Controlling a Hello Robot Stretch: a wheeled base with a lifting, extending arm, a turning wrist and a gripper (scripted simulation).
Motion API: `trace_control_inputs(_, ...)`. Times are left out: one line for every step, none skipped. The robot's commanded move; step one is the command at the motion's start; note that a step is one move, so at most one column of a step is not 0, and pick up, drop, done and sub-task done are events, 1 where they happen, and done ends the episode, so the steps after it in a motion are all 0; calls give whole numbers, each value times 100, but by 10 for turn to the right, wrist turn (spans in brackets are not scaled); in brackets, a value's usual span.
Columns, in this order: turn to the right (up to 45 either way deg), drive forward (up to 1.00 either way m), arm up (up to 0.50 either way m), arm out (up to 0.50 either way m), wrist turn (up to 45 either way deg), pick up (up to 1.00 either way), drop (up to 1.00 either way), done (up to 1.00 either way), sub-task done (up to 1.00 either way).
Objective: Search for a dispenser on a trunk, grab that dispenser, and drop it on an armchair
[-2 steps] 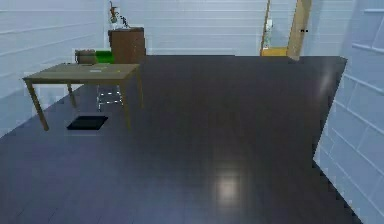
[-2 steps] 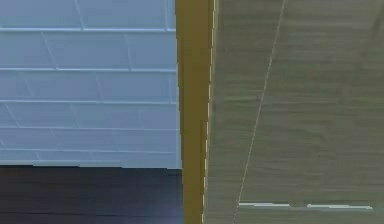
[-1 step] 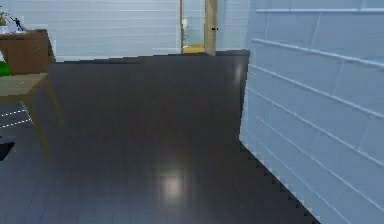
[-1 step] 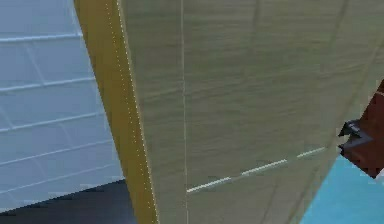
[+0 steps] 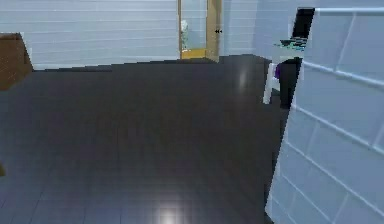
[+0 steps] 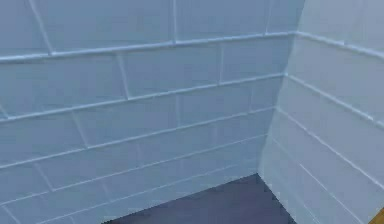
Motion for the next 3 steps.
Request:
trace_control_inputs(0, 100, 0, 0, 0, 0, 0, 0, 0)
trace_control_inputs(0, 100, 0, 0, 0, 0, 0, 0, 0)
trace_control_inputs(0, 100, 0, 0, 0, 0, 0, 0, 0)
